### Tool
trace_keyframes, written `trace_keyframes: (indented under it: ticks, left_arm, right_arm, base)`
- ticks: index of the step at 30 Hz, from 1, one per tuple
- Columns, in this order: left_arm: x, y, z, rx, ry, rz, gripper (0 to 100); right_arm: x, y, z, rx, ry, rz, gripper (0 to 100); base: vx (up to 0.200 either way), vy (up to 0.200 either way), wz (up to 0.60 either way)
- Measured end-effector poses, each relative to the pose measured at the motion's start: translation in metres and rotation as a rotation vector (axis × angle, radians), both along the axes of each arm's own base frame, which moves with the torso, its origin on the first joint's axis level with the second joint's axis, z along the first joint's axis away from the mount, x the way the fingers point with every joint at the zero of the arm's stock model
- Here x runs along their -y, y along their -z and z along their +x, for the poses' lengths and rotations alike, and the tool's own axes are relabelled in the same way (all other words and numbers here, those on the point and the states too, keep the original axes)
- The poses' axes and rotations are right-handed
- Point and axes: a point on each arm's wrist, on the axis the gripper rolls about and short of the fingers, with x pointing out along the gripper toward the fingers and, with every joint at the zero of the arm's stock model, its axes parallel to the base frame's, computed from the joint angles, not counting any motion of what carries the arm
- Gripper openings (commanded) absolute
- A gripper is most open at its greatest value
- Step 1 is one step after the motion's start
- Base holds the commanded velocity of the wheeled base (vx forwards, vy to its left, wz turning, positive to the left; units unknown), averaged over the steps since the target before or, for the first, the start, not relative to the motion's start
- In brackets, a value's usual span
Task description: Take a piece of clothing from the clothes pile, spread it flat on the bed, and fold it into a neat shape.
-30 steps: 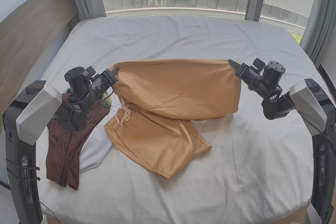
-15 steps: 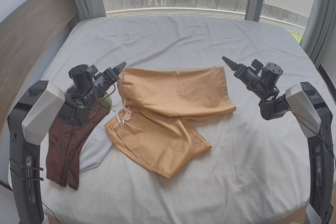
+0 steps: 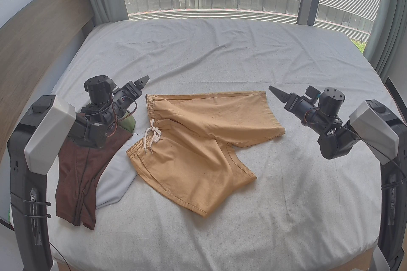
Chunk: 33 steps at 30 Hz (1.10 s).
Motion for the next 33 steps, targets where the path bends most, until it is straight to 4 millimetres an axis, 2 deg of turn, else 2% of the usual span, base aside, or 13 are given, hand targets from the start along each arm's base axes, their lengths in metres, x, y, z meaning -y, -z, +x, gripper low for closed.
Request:
trace_keyframes:
  ticks: [6, 11, 14, 19, 24, 33]
  left_arm:
    - [-0.004, 0.007, -0.029, -0.069, 0.033, 0.009, 100]
    - [-0.007, 0.013, -0.068, -0.112, 0.099, 0.011, 100]
    - [-0.011, 0.015, -0.095, -0.11, 0.138, 0.008, 100]
    - [-0.017, 0.011, -0.126, -0.033, 0.173, 0.003, 100]
    - [-0.023, 0.012, -0.14, -0.026, 0.179, 0.003, 100]
    - [-0.026, 0.01, -0.145, -0.024, 0.174, 0.002, 100]
  right_arm:
    - [-0.003, 0.024, -0.034, -0.083, -0.021, -0.11, 100]
    - [-0.003, 0.039, -0.058, -0.104, -0.059, -0.192, 100]
    - [-0.003, 0.049, -0.072, -0.104, -0.097, -0.257, 100]
    - [-0.004, 0.07, -0.09, -0.093, -0.174, -0.392, 100]
    - [-0.013, 0.092, -0.105, -0.125, -0.253, -0.449, 100]
    - [-0.029, 0.113, -0.112, -0.168, -0.311, -0.46, 100]
  base:
    - [0.0, 0.0, 0.0]
    - [0.0, 0.0, 0.0]
    - [0.0, 0.0, 0.0]
    - [0.0, 0.0, 0.0]
    - [0.0, 0.0, 0.0]
    - [0.0, 0.0, 0.0]
